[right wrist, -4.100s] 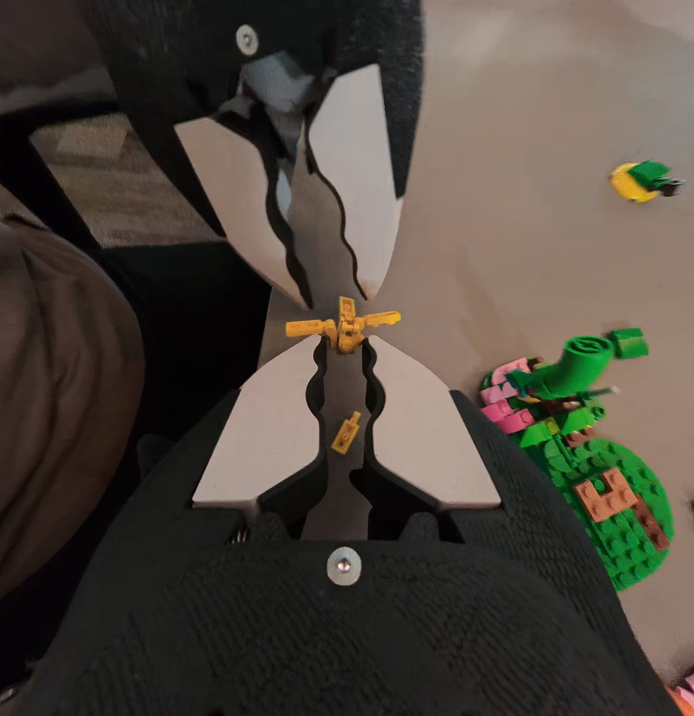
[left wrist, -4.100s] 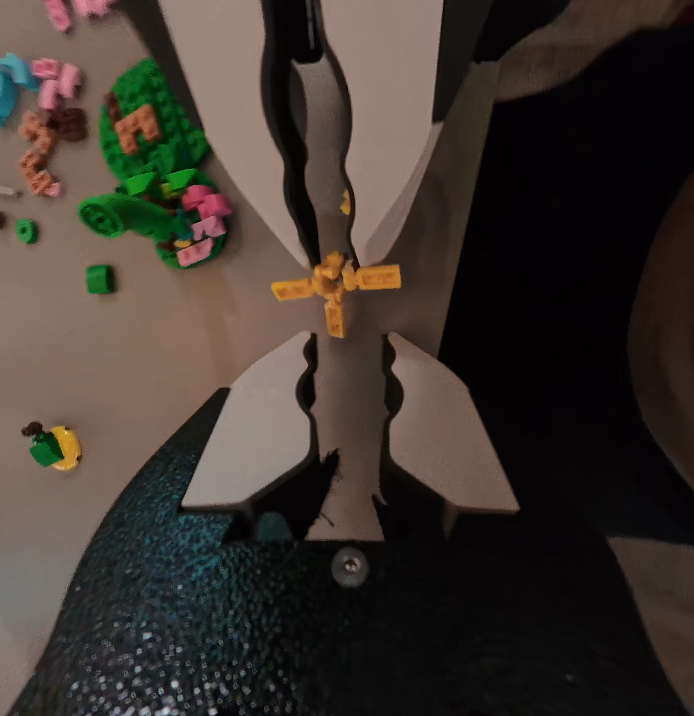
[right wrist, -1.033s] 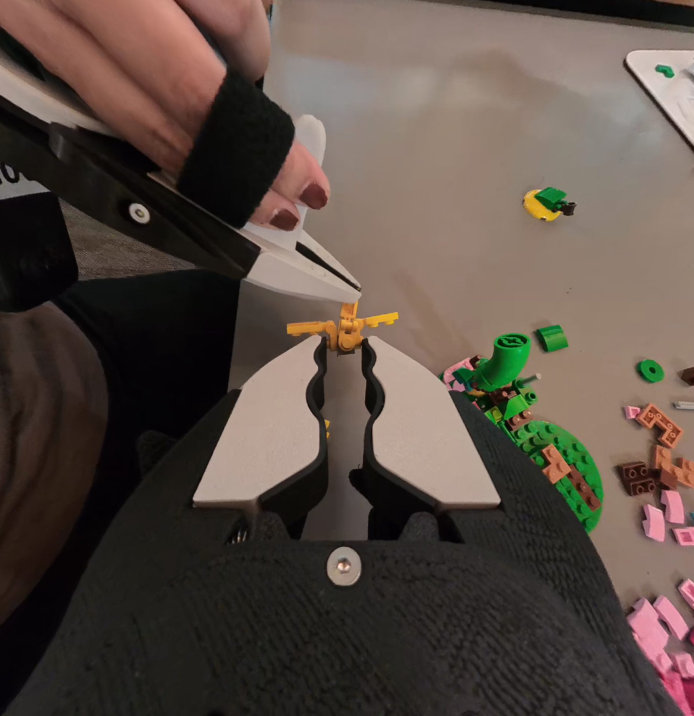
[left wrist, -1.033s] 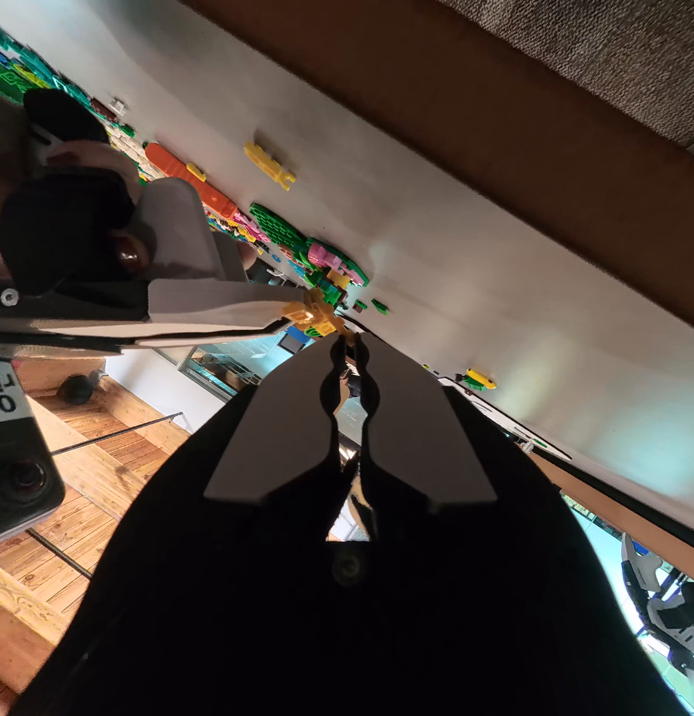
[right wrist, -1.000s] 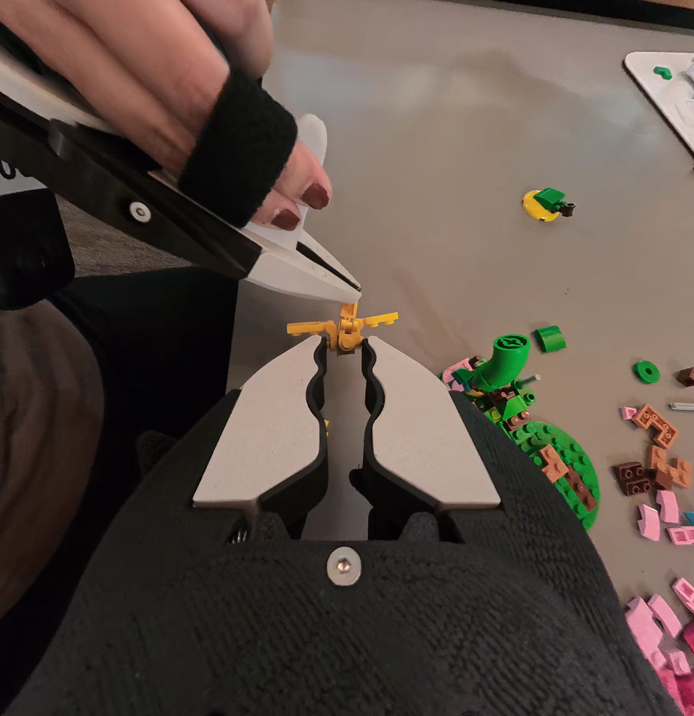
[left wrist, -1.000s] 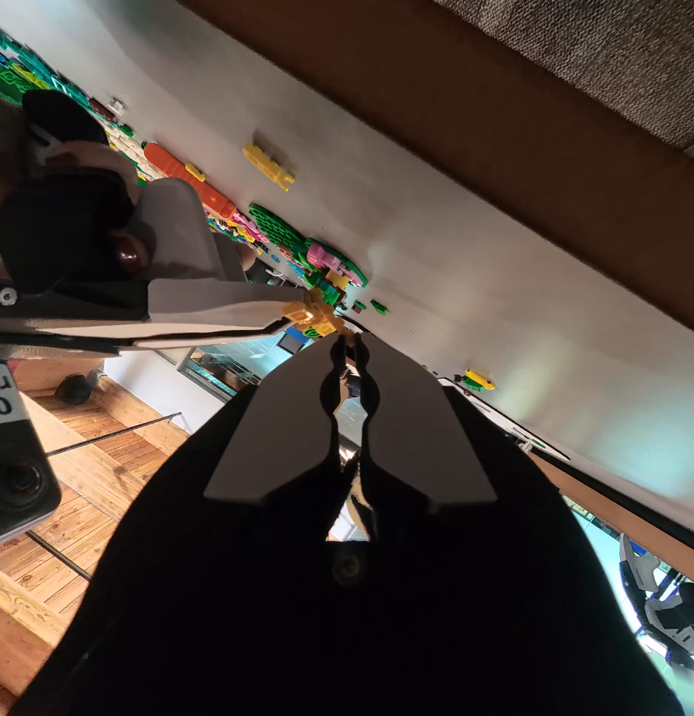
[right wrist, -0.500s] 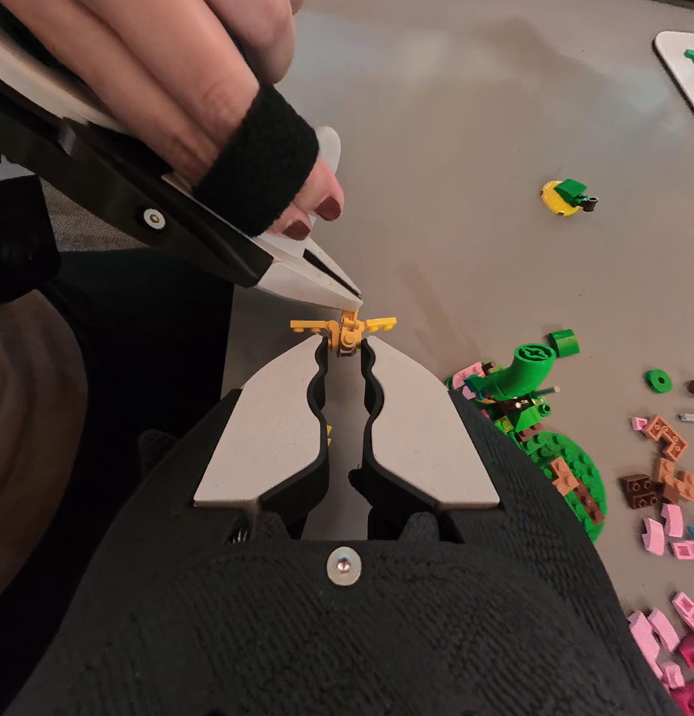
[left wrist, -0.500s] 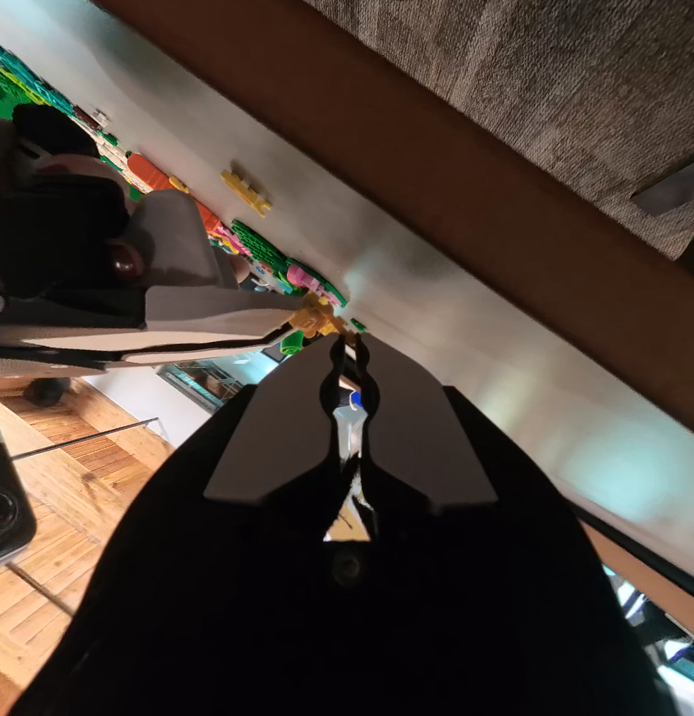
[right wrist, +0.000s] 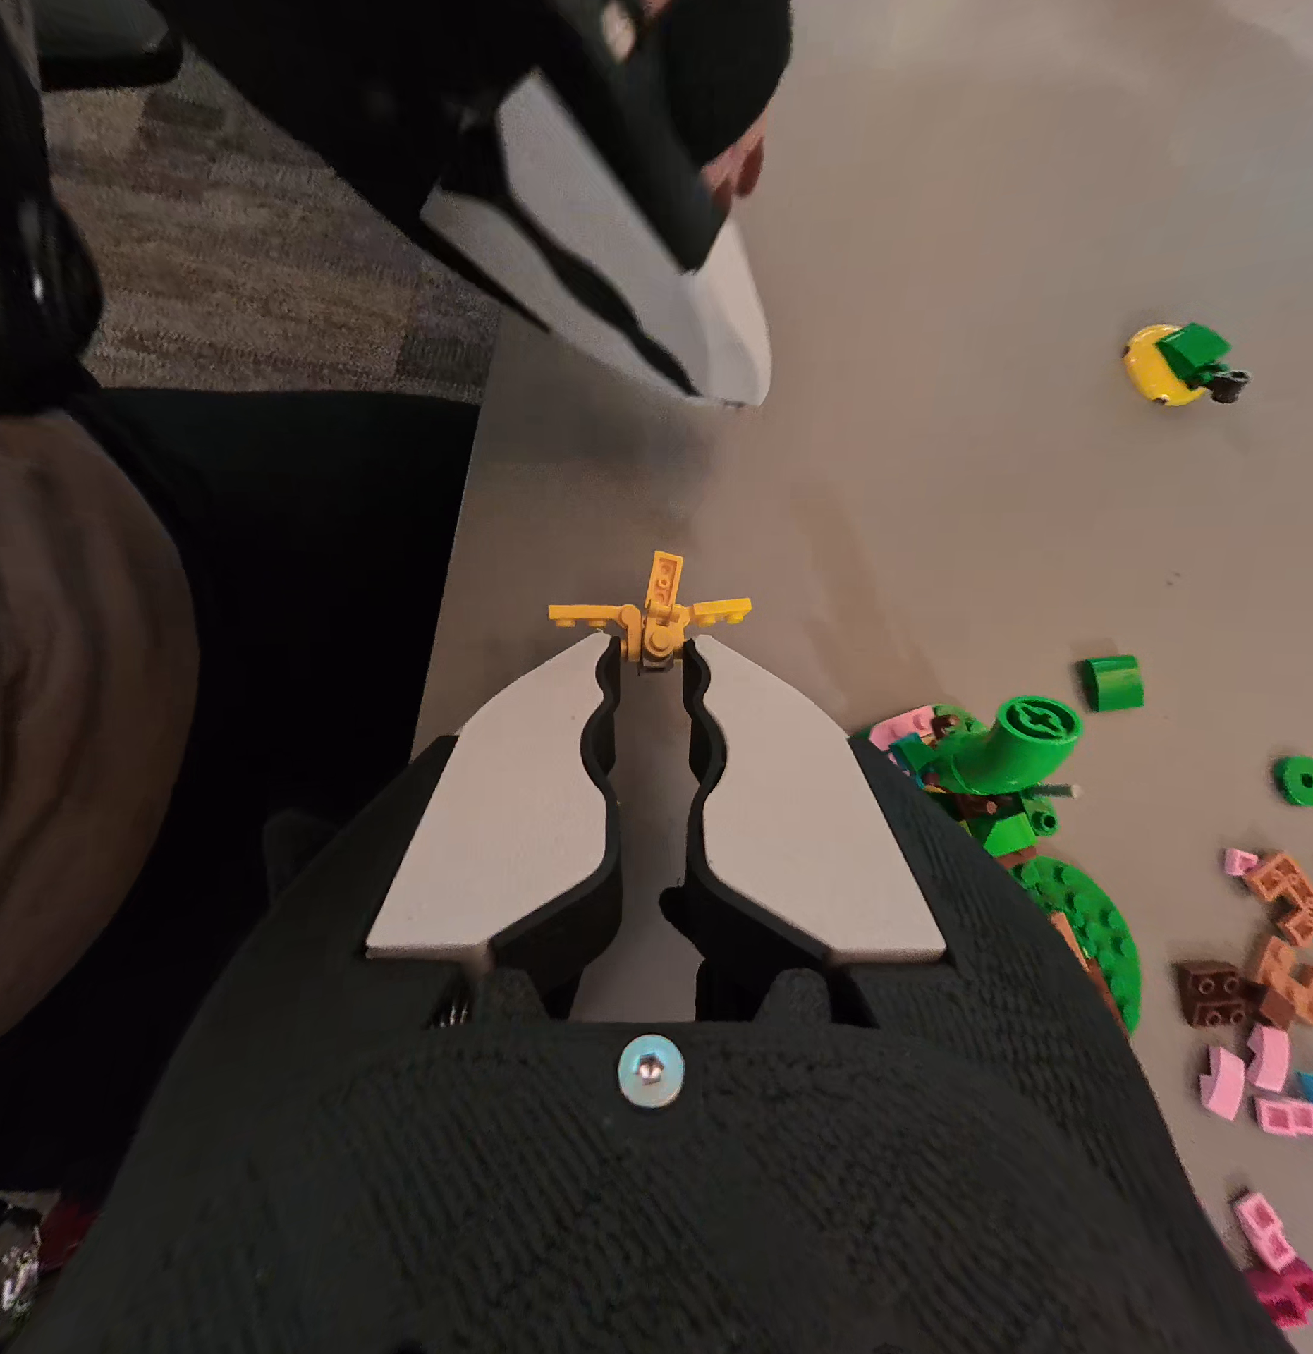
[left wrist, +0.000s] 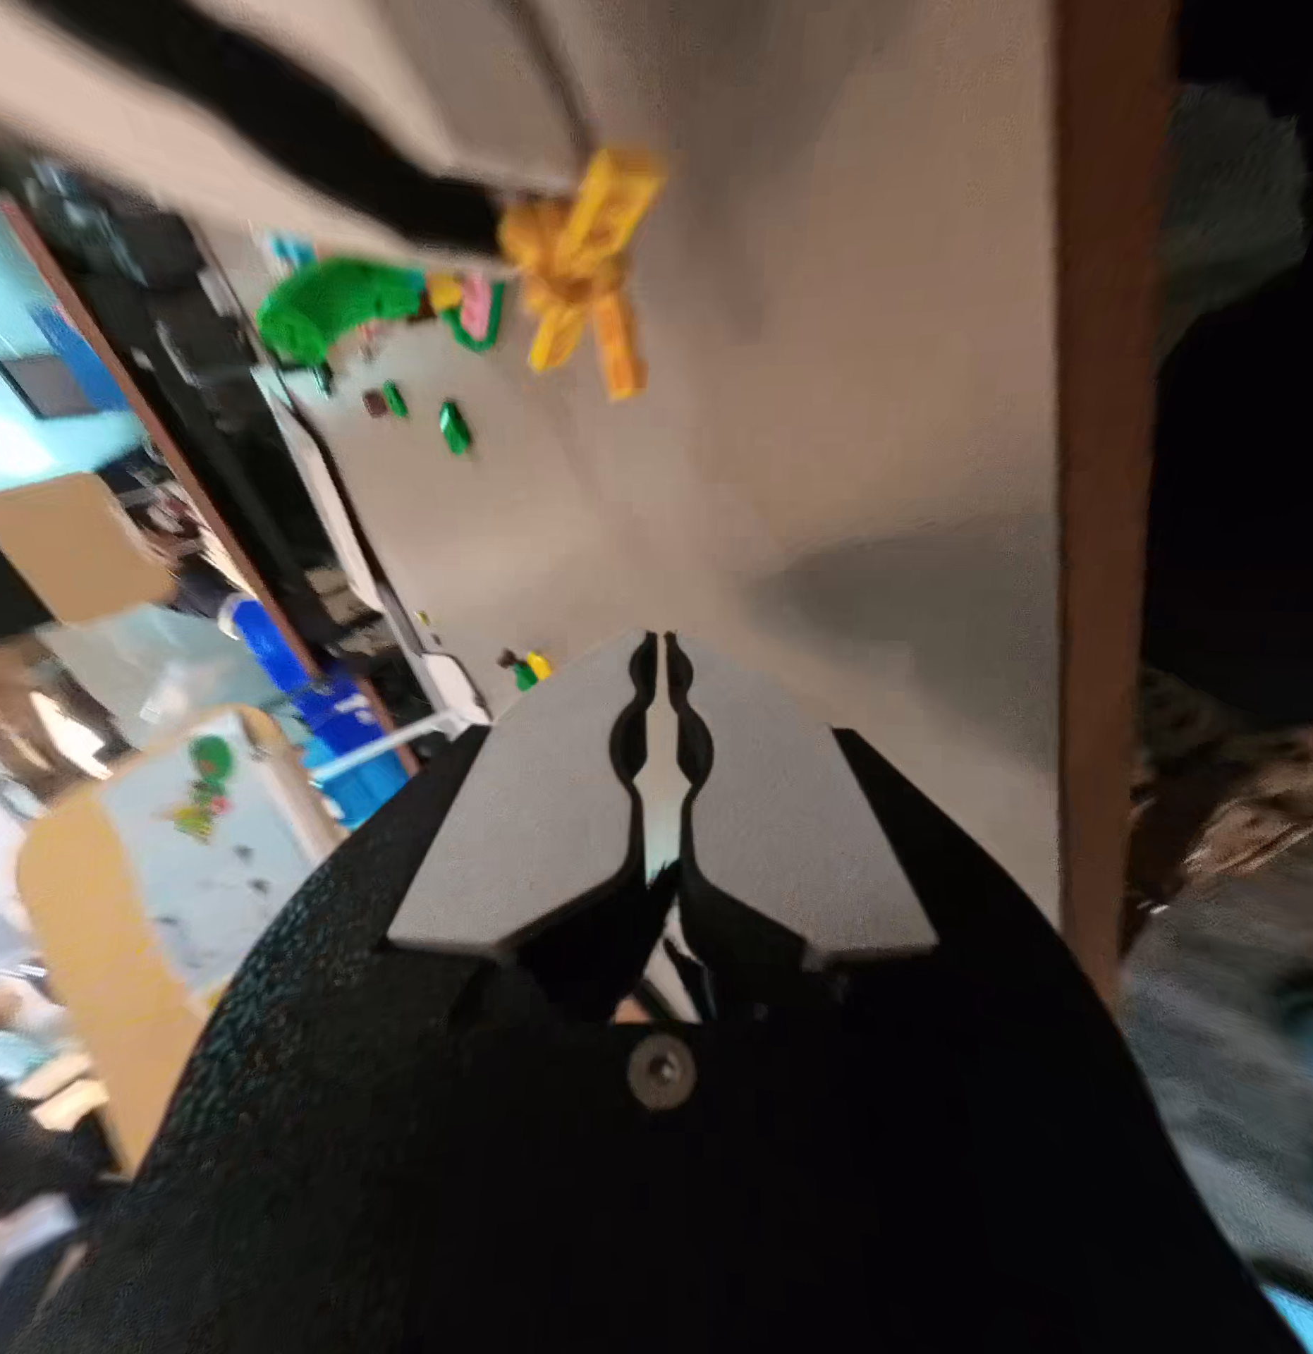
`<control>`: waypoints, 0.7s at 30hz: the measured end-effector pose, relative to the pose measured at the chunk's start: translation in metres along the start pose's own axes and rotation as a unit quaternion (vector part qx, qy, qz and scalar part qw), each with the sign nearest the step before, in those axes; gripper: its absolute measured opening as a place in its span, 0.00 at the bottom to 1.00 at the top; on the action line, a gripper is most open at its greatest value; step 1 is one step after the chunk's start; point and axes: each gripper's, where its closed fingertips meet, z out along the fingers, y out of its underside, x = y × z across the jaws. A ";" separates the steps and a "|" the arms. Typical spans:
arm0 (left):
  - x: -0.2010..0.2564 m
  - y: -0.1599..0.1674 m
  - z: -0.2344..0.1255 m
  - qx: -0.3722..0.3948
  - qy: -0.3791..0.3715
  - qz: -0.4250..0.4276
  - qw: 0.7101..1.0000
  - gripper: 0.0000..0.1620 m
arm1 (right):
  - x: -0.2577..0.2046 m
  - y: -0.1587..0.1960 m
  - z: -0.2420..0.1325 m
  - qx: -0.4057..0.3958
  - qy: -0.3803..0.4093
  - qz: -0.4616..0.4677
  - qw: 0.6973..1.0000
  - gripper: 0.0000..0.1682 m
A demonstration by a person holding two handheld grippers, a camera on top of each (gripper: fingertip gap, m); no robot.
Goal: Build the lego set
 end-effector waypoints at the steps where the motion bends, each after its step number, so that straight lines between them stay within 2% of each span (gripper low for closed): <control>1: -0.001 0.002 0.000 0.010 0.000 -0.038 0.999 0.00 | 0.000 0.001 0.002 -0.004 -0.003 -0.004 1.000 0.09; 5: -0.001 -0.006 -0.002 0.092 0.031 -0.203 0.974 0.00 | 0.001 0.005 0.009 -0.018 0.001 -0.026 1.000 0.09; 11: -0.006 -0.039 -0.017 0.242 0.106 -0.365 0.893 0.04 | -0.002 0.007 0.013 -0.033 -0.003 -0.035 0.999 0.09; 15: -0.013 -0.061 -0.028 0.324 0.141 -0.421 0.835 0.14 | -0.003 0.007 0.013 -0.042 0.001 -0.047 0.998 0.09; 19: -0.012 -0.074 -0.025 0.340 0.153 -0.434 0.820 0.23 | -0.003 0.006 0.013 -0.040 0.005 -0.051 0.998 0.09; 21: -0.011 -0.077 -0.023 0.339 0.161 -0.440 0.816 0.23 | -0.004 0.006 0.014 -0.041 0.006 -0.053 0.998 0.09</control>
